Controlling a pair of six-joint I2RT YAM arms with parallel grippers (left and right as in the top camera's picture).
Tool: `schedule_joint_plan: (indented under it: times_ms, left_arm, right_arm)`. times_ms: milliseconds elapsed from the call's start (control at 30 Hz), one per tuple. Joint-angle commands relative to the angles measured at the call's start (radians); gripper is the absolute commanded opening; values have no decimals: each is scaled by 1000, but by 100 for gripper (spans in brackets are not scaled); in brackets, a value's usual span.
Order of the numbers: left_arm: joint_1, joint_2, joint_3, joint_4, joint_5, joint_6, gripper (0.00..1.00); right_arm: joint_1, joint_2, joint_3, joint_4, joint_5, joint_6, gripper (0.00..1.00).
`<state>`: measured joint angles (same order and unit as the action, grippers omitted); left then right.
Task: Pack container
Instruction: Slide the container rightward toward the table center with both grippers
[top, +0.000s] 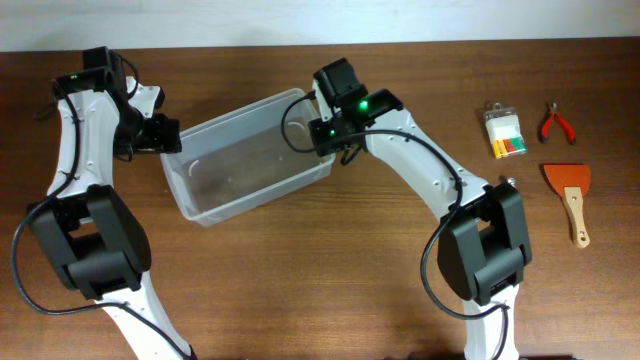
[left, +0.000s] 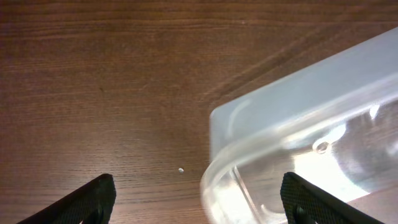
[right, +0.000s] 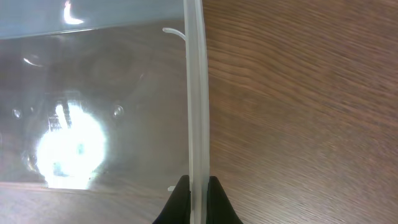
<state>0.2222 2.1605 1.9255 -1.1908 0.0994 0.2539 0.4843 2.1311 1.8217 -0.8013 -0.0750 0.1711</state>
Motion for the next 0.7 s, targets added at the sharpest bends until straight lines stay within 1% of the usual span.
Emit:
schedule_joint_plan:
  times_ms: [0, 233, 433, 667]
  left_arm:
    - [1, 7, 1, 9, 33, -17, 87]
    - [0, 7, 1, 31, 132, -17, 87]
    - [0, 7, 1, 31, 188, -17, 87]
    - [0, 7, 1, 32, 313, -16, 87]
  right_arm:
    - [-34, 2, 30, -6, 8, 22, 4]
    - [-54, 2, 30, -14, 8, 22, 4]
    - [-54, 2, 30, -25, 9, 34, 4]
    - [-54, 2, 30, -26, 22, 67, 4]
